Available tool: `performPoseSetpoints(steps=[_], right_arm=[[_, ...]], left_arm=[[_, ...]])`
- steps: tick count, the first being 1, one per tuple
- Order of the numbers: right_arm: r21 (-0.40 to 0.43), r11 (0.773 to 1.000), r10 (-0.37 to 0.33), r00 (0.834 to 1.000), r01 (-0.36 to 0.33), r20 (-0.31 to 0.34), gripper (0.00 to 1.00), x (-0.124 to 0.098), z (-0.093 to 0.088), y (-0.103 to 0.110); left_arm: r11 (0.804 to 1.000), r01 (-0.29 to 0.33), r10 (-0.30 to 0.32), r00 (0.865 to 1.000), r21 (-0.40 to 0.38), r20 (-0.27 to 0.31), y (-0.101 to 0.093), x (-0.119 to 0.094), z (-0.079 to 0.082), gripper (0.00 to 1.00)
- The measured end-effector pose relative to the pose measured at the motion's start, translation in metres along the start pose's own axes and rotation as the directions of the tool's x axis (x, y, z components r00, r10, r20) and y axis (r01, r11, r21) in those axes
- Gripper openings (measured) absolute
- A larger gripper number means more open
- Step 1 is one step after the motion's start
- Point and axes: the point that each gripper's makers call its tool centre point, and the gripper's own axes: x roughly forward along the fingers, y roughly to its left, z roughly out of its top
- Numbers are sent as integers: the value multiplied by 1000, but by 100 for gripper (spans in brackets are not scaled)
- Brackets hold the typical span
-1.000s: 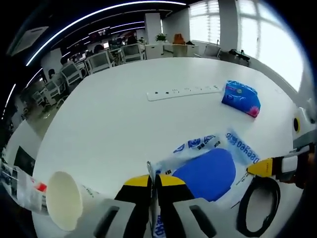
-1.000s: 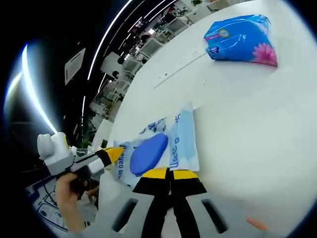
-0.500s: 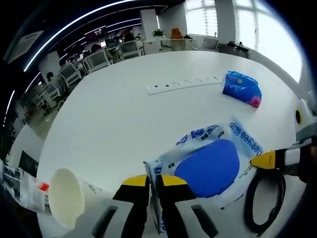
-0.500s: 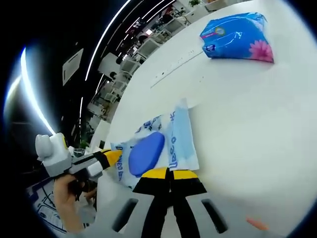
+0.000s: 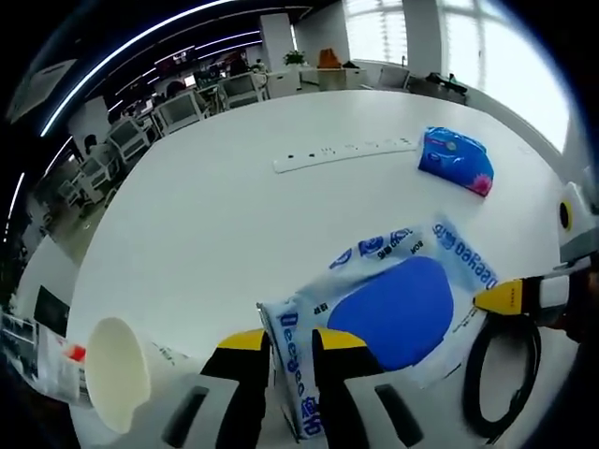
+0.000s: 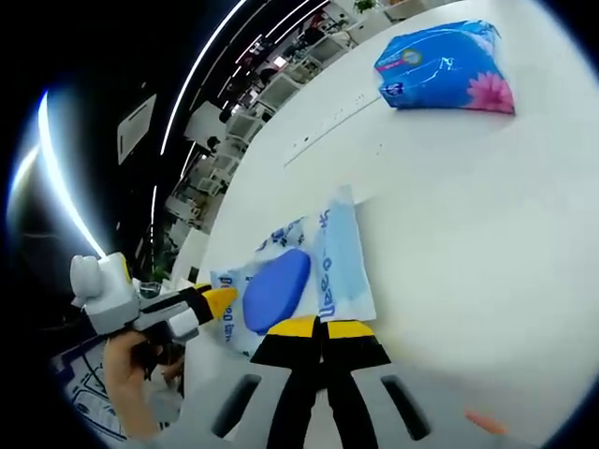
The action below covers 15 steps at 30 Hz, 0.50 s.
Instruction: Arrange the tabletop items into an orderly group along one side of the table until the central work area is clear of visible clutter.
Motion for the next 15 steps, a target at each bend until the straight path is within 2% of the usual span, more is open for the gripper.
performPoseSetpoints(steps=[12, 15], right_arm=[[46, 999, 2, 1000, -2, 9, 0, -2, -4, -1], [29, 1000, -10, 1000, 10, 8, 1, -3, -4, -3]], left_arm=[[1000, 2, -2, 1000, 18, -4, 0, -2, -1, 22], [1000, 1, -1, 1000, 24, -5, 0, -3, -1, 22]])
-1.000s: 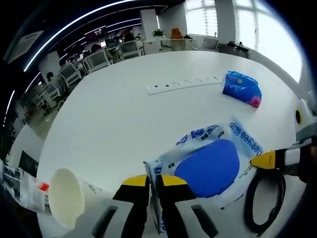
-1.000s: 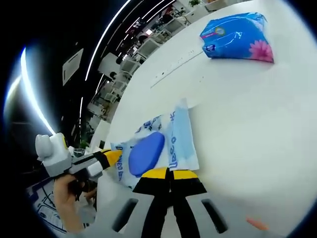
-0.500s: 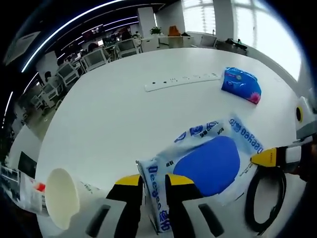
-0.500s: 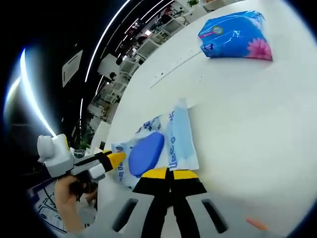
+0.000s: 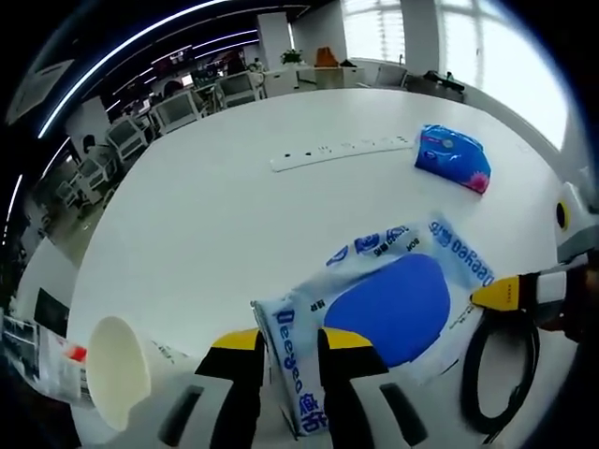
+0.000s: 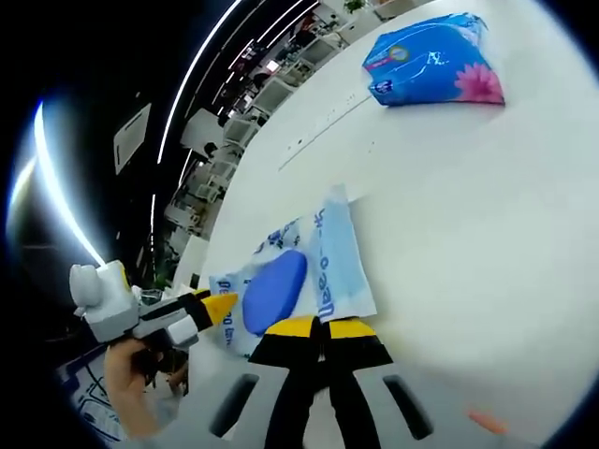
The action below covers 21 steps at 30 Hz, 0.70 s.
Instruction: Arrange the tabletop items into an orderly group along one side of the table until the central work area is clear of visible clutter.
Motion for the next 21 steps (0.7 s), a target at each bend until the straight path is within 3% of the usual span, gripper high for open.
performPoseSetpoints(steps=[21], right_arm=[[-152, 988, -27, 999, 24, -19, 3, -2, -8, 5]], left_arm=[[1000, -1, 0, 1000, 24, 17, 0, -10, 8, 25]])
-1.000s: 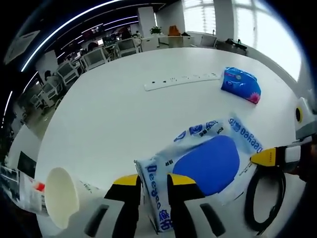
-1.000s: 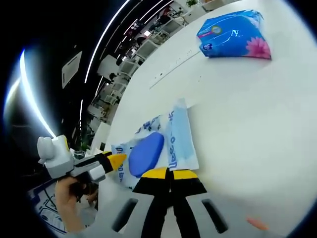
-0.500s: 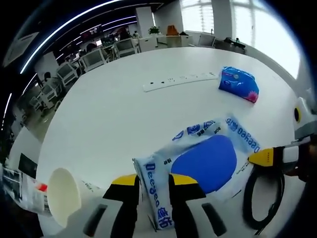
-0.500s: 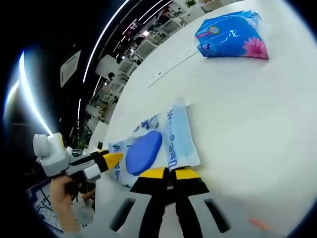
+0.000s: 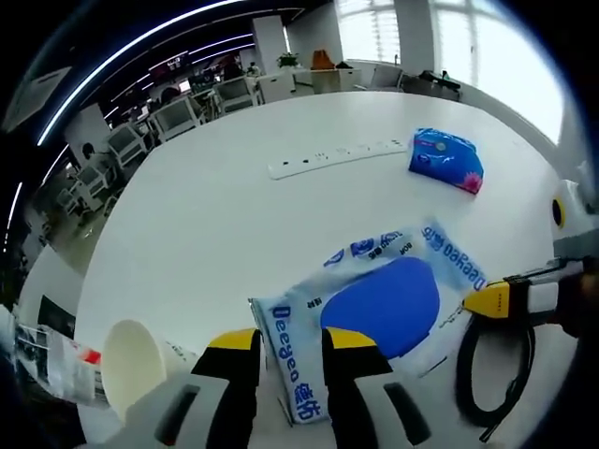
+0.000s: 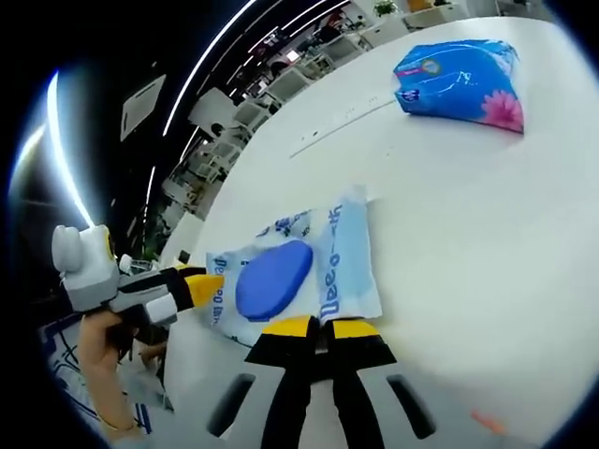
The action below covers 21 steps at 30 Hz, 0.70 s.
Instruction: Arrange the tabletop items into an orderly group along one side of the table until the central work area is clear of visible clutter.
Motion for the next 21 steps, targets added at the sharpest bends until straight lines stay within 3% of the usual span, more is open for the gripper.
performPoseSetpoints(steps=[13, 21], right_arm=[[-47, 999, 3, 1000, -3, -15, 4, 1, -2, 2], [-99, 995, -10, 1000, 8, -16, 10, -2, -1, 2]], left_arm=[[1000, -5, 5, 1000, 6, -5, 1, -1, -1, 25], [1000, -2, 2, 1000, 14, -4, -2, -4, -1, 27]])
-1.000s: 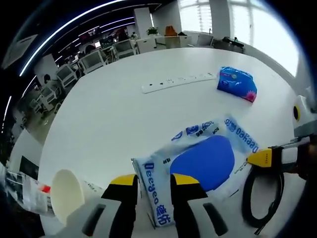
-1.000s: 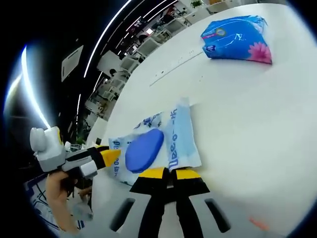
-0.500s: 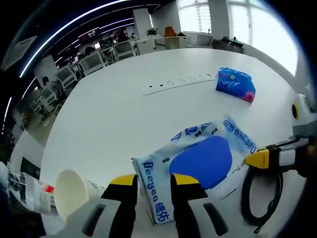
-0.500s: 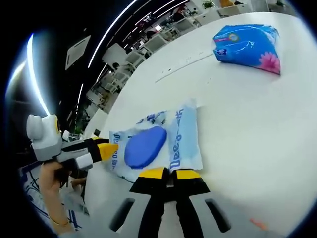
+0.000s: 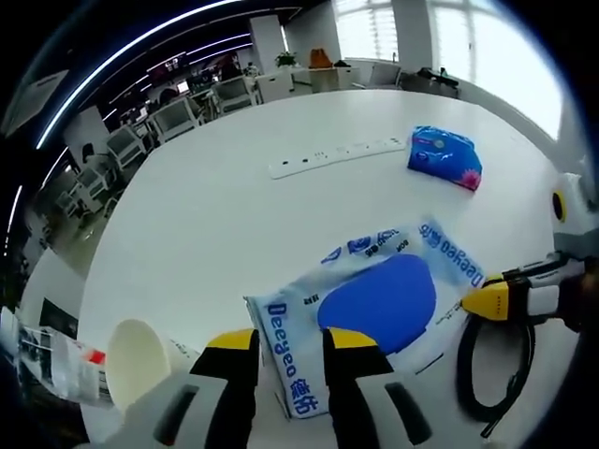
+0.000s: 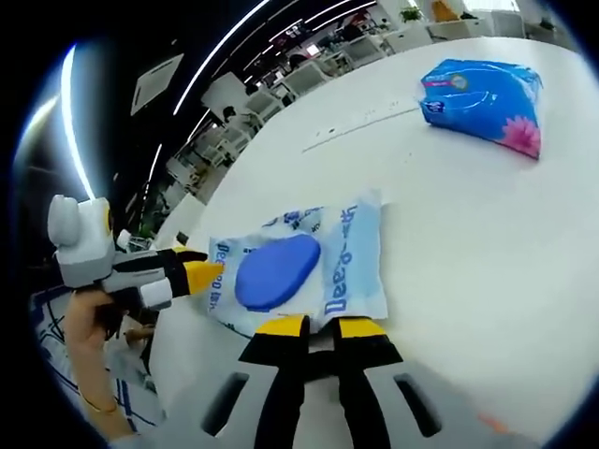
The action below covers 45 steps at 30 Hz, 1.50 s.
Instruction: Arrange the tabletop items into an orderly group along one side of the table until the central work area is clear of visible clutter.
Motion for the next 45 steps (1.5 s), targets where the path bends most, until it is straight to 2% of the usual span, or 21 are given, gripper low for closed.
performPoseSetpoints(steps=[6, 22, 26, 34, 45], right_arm=[[-59, 998, -4, 1000, 4, 0, 15, -5, 1, 4], [-73, 997, -5, 1000, 5, -4, 23, -9, 7, 2], [-78, 997, 2, 1000, -2, 0, 28, -12, 7, 4], [-87, 996, 14, 1000, -15, -11, 29, -17, 1, 5], [-99, 995, 5, 1000, -7, -21, 30, -24, -6, -1]], left_arm=[[1000, 17, -17, 1000, -7, 8, -1, -4, 1, 27], [999, 32, -32, 999, -10, 4, -7, -8, -3, 32], [999, 53, -52, 998, -8, 19, -13, -9, 0, 35], [993, 113, -111, 993, -39, 43, -26, -9, 2, 35], [992, 124, -122, 991, -38, 45, -34, -6, 1, 37]])
